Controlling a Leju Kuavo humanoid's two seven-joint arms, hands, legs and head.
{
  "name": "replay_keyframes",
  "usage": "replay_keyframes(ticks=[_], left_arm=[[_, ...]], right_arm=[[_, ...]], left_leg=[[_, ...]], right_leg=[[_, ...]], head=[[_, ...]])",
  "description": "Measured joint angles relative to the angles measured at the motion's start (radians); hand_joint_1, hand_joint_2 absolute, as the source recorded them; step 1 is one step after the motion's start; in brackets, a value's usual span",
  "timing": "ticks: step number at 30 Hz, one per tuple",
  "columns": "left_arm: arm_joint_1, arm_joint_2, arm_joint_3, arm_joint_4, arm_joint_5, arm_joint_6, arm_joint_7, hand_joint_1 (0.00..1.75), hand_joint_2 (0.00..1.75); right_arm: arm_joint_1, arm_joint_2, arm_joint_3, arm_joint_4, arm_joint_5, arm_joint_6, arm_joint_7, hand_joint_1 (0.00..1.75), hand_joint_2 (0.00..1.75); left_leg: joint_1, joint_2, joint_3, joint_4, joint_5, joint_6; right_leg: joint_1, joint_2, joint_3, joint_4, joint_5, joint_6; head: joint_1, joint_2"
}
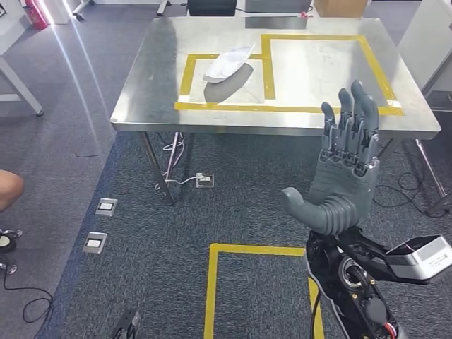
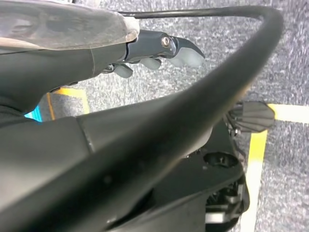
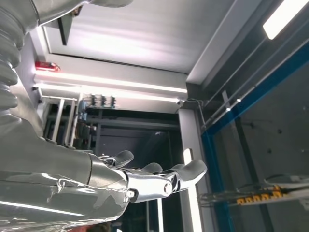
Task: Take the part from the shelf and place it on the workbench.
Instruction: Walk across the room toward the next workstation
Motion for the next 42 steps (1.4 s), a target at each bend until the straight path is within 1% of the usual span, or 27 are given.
replay_keyframes(ticks=[2,4,6,8,9,10,11,13,14,15,18,19,21,23,24,25,26,29,31,33,35,36,38,39,40,41,42], left_arm=[[0.000,-0.001,0.000,0.000,0.000,0.000,0.002,0.00,0.00],[-0.001,0.000,-0.001,0.000,-0.001,0.000,0.003,0.00,0.00],[-0.001,-0.001,-0.001,0.000,-0.002,0.000,0.004,0.00,0.00],[-0.001,-0.002,-0.002,0.000,-0.003,0.000,0.004,0.00,0.00],[0.000,-0.002,-0.003,0.000,-0.003,0.000,0.004,0.00,0.00],[0.000,-0.002,-0.004,0.000,-0.003,0.000,0.004,0.00,0.00],[0.000,-0.002,-0.005,0.000,-0.003,0.000,0.004,0.00,0.00],[-0.002,-0.002,-0.006,0.000,-0.003,0.000,0.004,0.00,0.00],[-0.003,-0.001,-0.007,0.000,-0.003,0.000,0.004,0.00,0.00],[-0.003,-0.001,-0.008,0.000,-0.003,0.000,0.004,0.00,0.00],[-0.004,-0.002,-0.009,0.000,-0.003,0.000,0.004,0.00,0.00],[-0.005,-0.002,-0.010,0.000,-0.003,0.000,0.004,0.00,0.00],[-0.006,-0.003,-0.010,0.000,-0.003,0.000,0.004,0.00,0.00],[-0.007,-0.003,-0.010,0.000,-0.003,0.001,0.004,0.00,0.00],[-0.007,-0.003,-0.011,0.000,-0.003,0.001,0.004,0.00,0.00],[-0.006,-0.003,-0.012,0.000,-0.003,0.001,0.004,0.00,0.00],[-0.006,-0.003,-0.014,0.000,-0.003,0.001,0.004,0.00,0.00],[-0.006,-0.004,-0.019,0.000,-0.003,0.001,0.004,0.00,0.00],[-0.005,-0.004,-0.019,0.000,-0.003,0.001,0.004,0.00,0.00],[-0.003,-0.004,-0.021,0.000,-0.003,0.001,0.004,0.00,0.00],[-0.002,-0.003,-0.023,0.000,-0.003,0.001,0.004,0.00,0.00],[-0.001,-0.003,-0.024,0.000,-0.003,0.001,0.004,0.00,0.00],[0.000,-0.004,-0.024,0.000,-0.003,0.001,0.004,0.00,0.00],[0.001,-0.004,-0.024,0.000,-0.003,0.001,0.004,0.00,0.00],[0.001,-0.004,-0.024,0.000,-0.002,0.001,0.004,0.00,0.00],[0.001,-0.004,-0.024,0.000,-0.001,0.001,0.004,0.00,0.00],[0.001,-0.004,-0.024,0.000,0.001,0.001,0.004,0.00,0.00]], right_arm=[[0.001,0.000,-0.002,-0.002,-0.002,0.004,0.000,0.00,1.75],[0.002,0.000,-0.003,-0.002,-0.007,0.011,0.003,0.00,1.75],[0.002,0.001,-0.003,-0.001,-0.012,0.019,0.006,0.00,1.75],[0.003,0.002,-0.002,0.002,-0.013,0.022,0.006,0.00,1.75],[0.004,0.002,-0.002,0.004,-0.013,0.022,0.006,0.00,1.75],[0.005,0.002,-0.002,0.006,-0.013,0.022,0.006,0.00,1.75],[0.005,0.002,-0.002,0.007,-0.013,0.023,0.006,0.00,1.75],[0.005,0.002,-0.002,0.008,-0.017,0.024,0.006,0.00,1.75],[0.005,0.002,-0.002,0.009,-0.021,0.025,0.006,0.00,1.75],[0.004,0.002,-0.002,0.011,-0.028,0.028,0.005,0.00,1.75],[0.004,0.002,-0.005,0.017,-0.047,0.037,0.003,0.00,1.75],[0.004,0.002,-0.006,0.020,-0.050,0.039,0.002,0.00,1.75],[0.005,0.002,-0.008,0.024,-0.053,0.040,0.001,0.00,1.75],[0.006,0.002,-0.009,0.029,-0.054,0.040,0.001,0.00,1.75],[0.006,0.002,-0.009,0.032,-0.055,0.040,0.001,0.00,1.75],[0.007,0.002,-0.009,0.035,-0.055,0.040,0.001,0.00,1.75],[0.007,0.002,-0.010,0.039,-0.055,0.040,0.001,0.00,1.75],[0.005,0.002,-0.010,0.045,-0.064,0.048,0.001,0.00,1.75],[0.004,0.002,-0.010,0.047,-0.085,0.062,0.002,0.00,1.75],[0.005,0.002,-0.011,0.049,-0.102,0.074,0.004,0.00,1.75],[0.004,0.002,-0.011,0.050,-0.110,0.079,0.005,0.00,1.75],[0.003,0.002,-0.011,0.051,-0.113,0.082,0.006,0.00,1.75],[0.002,0.002,-0.011,0.052,-0.124,0.090,0.006,0.00,1.75],[0.003,0.002,-0.011,0.054,-0.131,0.095,0.007,0.00,1.75],[0.003,0.002,-0.011,0.055,-0.137,0.102,0.007,0.00,1.75],[0.003,0.002,-0.011,0.058,-0.144,0.108,0.007,0.00,1.75],[0.002,0.002,-0.011,0.060,-0.149,0.115,0.007,0.00,1.75]], left_leg=[[-0.001,0.000,-0.006,0.003,0.012,-0.012],[0.001,-0.003,-0.018,0.020,-0.002,-0.024],[0.006,-0.007,-0.060,0.109,-0.076,-0.035],[0.011,-0.008,-0.115,0.251,-0.158,-0.044],[0.013,-0.008,-0.128,0.300,-0.173,-0.047],[0.015,-0.008,-0.124,0.313,-0.167,-0.048],[0.016,-0.008,-0.098,0.284,-0.143,-0.048],[0.017,-0.008,0.000,0.135,-0.092,-0.043],[0.016,-0.009,0.043,0.065,-0.078,-0.038],[0.013,-0.010,0.070,0.018,-0.072,-0.033],[0.009,-0.009,0.073,-0.006,-0.063,-0.016],[0.011,-0.007,0.070,-0.009,-0.058,-0.009],[0.013,-0.004,0.059,-0.014,-0.045,0.006],[0.009,-0.002,0.044,-0.012,-0.035,0.013],[0.007,-0.002,0.036,-0.011,-0.029,0.014],[0.005,-0.002,0.027,-0.010,-0.024,0.014],[0.004,-0.002,0.020,-0.007,-0.019,0.013],[0.002,-0.003,0.004,0.004,-0.010,0.005],[0.000,-0.003,-0.007,0.010,-0.001,-0.005],[-0.001,-0.002,-0.015,0.013,0.008,-0.016],[0.001,-0.006,-0.031,0.040,-0.016,-0.026],[0.003,-0.008,-0.052,0.084,-0.050,-0.031],[0.009,-0.009,-0.108,0.222,-0.135,-0.040],[0.012,-0.009,-0.130,0.284,-0.164,-0.044],[0.014,-0.009,-0.136,0.314,-0.174,-0.046],[0.016,-0.009,-0.121,0.303,-0.164,-0.048],[0.017,-0.009,-0.082,0.248,-0.139,-0.047]], right_leg=[[0.002,0.001,0.006,-0.024,0.000,-0.007],[-0.002,0.000,-0.006,-0.028,0.014,-0.019],[-0.005,-0.004,-0.022,-0.031,0.031,-0.031],[-0.004,-0.005,-0.046,-0.030,0.048,-0.036],[-0.003,-0.005,-0.057,-0.029,0.056,-0.036],[-0.003,-0.005,-0.068,-0.027,0.062,-0.035],[-0.003,-0.005,-0.078,-0.024,0.068,-0.034],[-0.003,-0.004,-0.093,-0.019,0.077,-0.028],[-0.003,-0.004,-0.097,-0.018,0.081,-0.023],[-0.002,-0.004,-0.099,-0.017,0.085,-0.018],[-0.002,-0.004,-0.105,-0.014,0.093,-0.002],[-0.003,-0.004,-0.112,-0.002,0.083,0.002],[-0.004,-0.003,-0.148,0.080,0.019,0.008],[-0.004,-0.002,-0.198,0.223,-0.067,0.010],[-0.004,-0.002,-0.211,0.277,-0.091,0.011],[-0.004,-0.002,-0.207,0.296,-0.096,0.011],[-0.004,-0.003,-0.183,0.272,-0.082,0.010],[-0.002,-0.003,-0.053,0.059,-0.009,0.000],[0.003,-0.001,-0.020,-0.009,0.000,-0.004],[0.003,0.000,-0.024,-0.013,0.007,-0.011],[-0.002,-0.002,-0.032,-0.017,0.022,-0.021],[-0.004,-0.004,-0.039,-0.019,0.031,-0.026],[-0.003,-0.005,-0.057,-0.018,0.046,-0.032],[-0.003,-0.006,-0.068,-0.017,0.053,-0.032],[-0.002,-0.006,-0.078,-0.016,0.059,-0.032],[-0.003,-0.005,-0.086,-0.015,0.065,-0.030],[-0.003,-0.005,-0.094,-0.013,0.070,-0.028]], head=[[-0.002,0.000],[-0.007,0.000],[-0.017,0.000],[-0.027,0.000],[-0.031,0.000],[-0.035,0.000],[-0.038,0.000],[-0.047,0.000],[-0.049,0.000],[-0.050,0.000],[-0.048,0.000],[-0.045,0.000],[-0.036,0.000],[-0.025,0.000],[-0.020,0.000],[-0.017,0.000],[-0.014,0.000],[-0.005,0.000],[-0.004,0.000],[-0.007,0.000],[-0.012,0.000],[-0.018,0.000],[-0.029,0.000],[-0.034,0.000],[-0.037,0.000],[-0.041,0.000],[-0.045,0.000]])
